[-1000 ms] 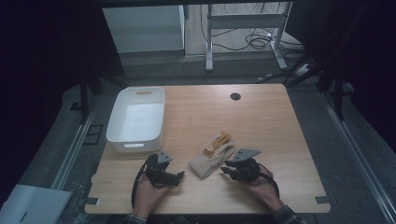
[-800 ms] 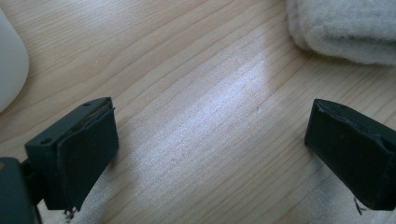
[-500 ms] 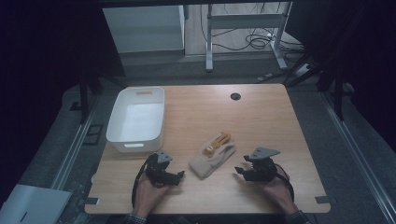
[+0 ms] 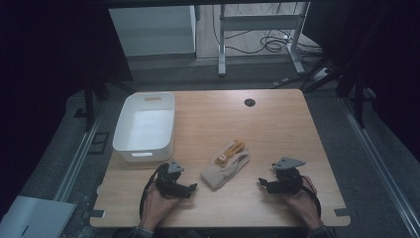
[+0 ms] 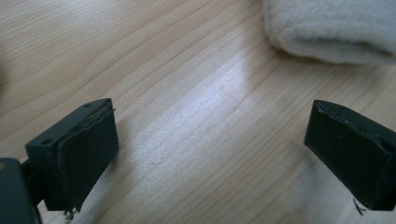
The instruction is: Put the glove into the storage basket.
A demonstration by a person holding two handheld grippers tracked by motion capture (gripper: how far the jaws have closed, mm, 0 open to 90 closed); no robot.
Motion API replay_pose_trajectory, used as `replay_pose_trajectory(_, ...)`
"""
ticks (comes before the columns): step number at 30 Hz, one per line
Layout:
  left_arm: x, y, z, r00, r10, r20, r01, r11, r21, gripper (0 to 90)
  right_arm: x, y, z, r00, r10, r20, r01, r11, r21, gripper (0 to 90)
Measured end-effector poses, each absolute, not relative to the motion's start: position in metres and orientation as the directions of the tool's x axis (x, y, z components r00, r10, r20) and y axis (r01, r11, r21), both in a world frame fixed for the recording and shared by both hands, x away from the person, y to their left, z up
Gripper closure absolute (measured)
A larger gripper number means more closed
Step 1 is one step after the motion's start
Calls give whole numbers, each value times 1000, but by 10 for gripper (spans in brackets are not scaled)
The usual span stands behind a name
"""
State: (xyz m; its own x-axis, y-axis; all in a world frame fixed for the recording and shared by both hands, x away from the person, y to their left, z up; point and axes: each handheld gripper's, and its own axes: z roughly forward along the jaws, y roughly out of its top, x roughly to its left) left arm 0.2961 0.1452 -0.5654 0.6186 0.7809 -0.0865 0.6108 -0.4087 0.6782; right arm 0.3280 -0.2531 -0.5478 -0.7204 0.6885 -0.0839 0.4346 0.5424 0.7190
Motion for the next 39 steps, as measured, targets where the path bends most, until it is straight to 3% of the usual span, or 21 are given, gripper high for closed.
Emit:
replay_pose_trajectory(12, 296, 133, -540, 683, 717, -142, 580, -414, 702, 0, 332, -262, -552, -694, 718, -44, 481, 509, 714, 140)
replay_pose_trajectory(18, 306, 116, -528, 709, 694, -124, 558, -444, 701, 0, 332, -262, -552, -696, 717, -43, 482, 510, 713, 133)
replay_pose_trajectory(39, 350, 50, -532, 747, 657, -101, 533, -502, 681, 0, 332, -262, -552, -695, 717, -43, 481, 509, 713, 133)
